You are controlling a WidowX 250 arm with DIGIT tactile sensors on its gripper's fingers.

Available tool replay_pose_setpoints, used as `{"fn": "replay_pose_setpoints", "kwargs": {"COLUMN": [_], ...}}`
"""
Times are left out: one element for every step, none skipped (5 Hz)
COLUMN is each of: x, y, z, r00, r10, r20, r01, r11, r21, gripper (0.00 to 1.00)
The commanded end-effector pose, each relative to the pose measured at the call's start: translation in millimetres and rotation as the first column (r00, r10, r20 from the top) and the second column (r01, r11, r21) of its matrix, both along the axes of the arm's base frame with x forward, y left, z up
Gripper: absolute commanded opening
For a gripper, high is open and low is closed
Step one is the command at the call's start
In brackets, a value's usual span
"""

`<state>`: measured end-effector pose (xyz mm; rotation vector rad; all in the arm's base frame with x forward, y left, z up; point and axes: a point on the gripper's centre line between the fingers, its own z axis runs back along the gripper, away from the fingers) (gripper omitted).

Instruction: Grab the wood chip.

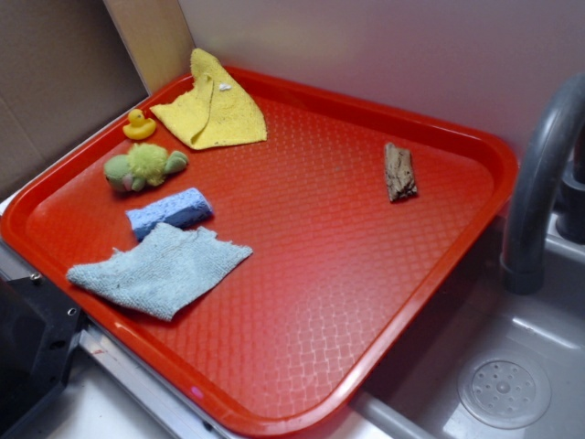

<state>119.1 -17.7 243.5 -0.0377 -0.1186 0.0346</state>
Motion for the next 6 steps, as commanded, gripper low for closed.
{"fn": "replay_pose_setpoints", "kwargs": {"x": [0.0,49.9,108.3,143.6,165.1,165.1], "y": [0.0,-12.8,-39.5,-63.9,-82.3,-82.3], "z": [0.0,-50.0,-76.0,-105.3,-113.4,-113.4], "r00": [1.0,0.968,0.885,0.861,0.906,0.906], "r10": [0.0,0.247,0.441,0.464,0.376,0.376], "r20": [0.0,0.045,0.149,0.208,0.195,0.195], "r01": [0.0,-0.25,-0.429,-0.438,-0.33,-0.33], "r11": [1.0,0.965,0.897,0.885,0.915,0.915], "r21": [0.0,0.076,-0.102,-0.159,-0.232,-0.232], "gripper": [1.0,1.0,1.0,1.0,1.0,1.0]}}
